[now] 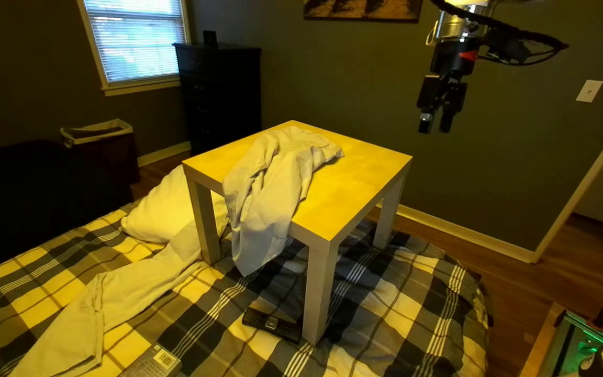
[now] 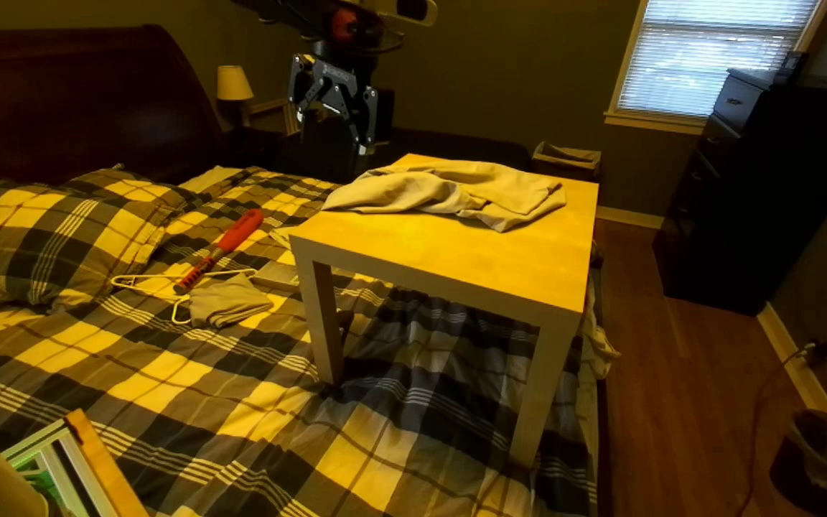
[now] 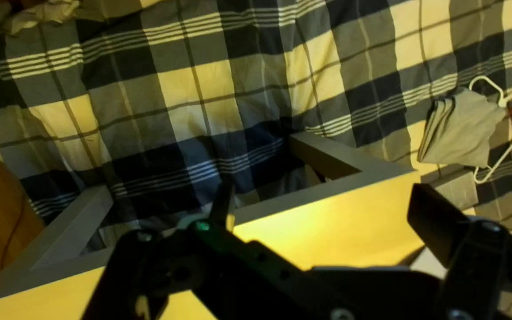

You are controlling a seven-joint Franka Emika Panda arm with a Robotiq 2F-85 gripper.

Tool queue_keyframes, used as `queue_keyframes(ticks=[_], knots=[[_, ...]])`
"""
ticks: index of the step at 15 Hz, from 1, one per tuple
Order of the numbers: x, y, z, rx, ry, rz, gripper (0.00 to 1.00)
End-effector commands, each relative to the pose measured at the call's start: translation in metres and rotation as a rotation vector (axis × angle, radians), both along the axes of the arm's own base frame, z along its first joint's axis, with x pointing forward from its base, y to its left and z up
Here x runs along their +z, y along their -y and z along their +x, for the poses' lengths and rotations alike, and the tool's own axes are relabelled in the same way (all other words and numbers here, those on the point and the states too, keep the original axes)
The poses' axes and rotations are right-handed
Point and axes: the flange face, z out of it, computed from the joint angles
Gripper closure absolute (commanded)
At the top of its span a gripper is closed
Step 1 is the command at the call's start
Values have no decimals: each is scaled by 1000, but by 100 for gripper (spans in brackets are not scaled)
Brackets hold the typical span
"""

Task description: Partially stretch out the towel

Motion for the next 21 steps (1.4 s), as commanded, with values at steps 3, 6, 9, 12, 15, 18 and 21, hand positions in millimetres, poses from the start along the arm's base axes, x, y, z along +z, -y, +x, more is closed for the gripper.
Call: queue_keyframes(ticks=[3,6,9,12,15,18,21], knots=[[-27,-33,76,-289,56,104,0],[-42,-19,121,-439,111,147,0],[-55,19,162,-577,198,189,0],[-68,49,192,-714,274,255,0],[-85,58,218,-840,354,318,0],[-108,57,241,-931,431,323,0],[-131,55,259,-956,488,308,0]])
